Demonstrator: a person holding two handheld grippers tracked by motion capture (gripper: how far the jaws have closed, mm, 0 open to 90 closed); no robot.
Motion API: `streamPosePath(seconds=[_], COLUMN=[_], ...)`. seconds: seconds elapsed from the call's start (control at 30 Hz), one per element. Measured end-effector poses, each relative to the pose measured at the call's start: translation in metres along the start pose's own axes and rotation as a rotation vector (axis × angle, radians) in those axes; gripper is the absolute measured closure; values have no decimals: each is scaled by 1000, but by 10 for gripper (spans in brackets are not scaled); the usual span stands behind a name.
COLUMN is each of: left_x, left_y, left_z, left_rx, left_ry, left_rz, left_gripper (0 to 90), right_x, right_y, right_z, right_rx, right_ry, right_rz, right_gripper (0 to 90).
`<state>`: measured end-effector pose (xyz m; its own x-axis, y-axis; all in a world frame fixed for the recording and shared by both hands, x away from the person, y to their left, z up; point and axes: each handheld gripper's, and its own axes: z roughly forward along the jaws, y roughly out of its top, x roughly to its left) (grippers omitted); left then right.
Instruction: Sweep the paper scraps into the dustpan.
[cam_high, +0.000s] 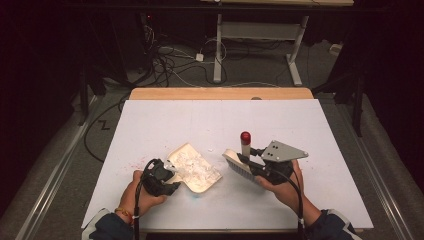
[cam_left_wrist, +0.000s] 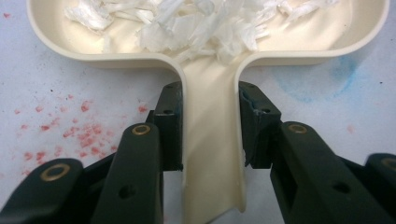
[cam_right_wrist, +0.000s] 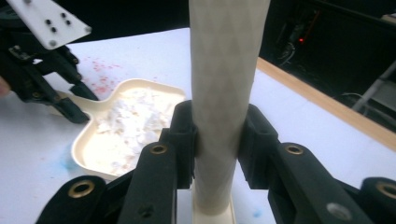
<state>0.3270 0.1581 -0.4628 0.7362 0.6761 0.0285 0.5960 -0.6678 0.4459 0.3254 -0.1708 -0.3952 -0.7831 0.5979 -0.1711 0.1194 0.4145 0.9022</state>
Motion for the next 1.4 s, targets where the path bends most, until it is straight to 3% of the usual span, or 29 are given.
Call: streamPosePath(seconds=[0.17,0.37,0.53,0.7,0.87,1.1,1.23,1.33,1.4], left_x=[0,0,0,-1,0,0,0,1,2], left_y=[0,-1,-2,-2,-2,-2,-3,-3,-3], left_z=[0,1,1,0,0,0,0,0,0], left_rx=[-2,-12,-19,-17,-12,-13,-15,-18,-19], left_ry=[-3,-3,-4,-7,-10,-14,-17,-20,-24], left_rz=[-1,-3,-6,-9,-12,-16,-17,-18,-17], left_gripper=[634,634,633,633,634,634,633,633,633], right_x=[17,26,30,24,10,-8,-25,-27,-27], right_y=[5,14,21,28,29,28,24,20,17], right_z=[15,30,26,14,15,45,67,84,92], right_rx=[-11,-53,-95,-147,-156,-143,-131,-108,-101], right_ry=[35,96,113,81,42,-93,-123,-148,-119], right_rz=[-8,14,-3,10,31,-24,-30,-66,-56], right_gripper=[707,707,707,707,707,707,706,706,707])
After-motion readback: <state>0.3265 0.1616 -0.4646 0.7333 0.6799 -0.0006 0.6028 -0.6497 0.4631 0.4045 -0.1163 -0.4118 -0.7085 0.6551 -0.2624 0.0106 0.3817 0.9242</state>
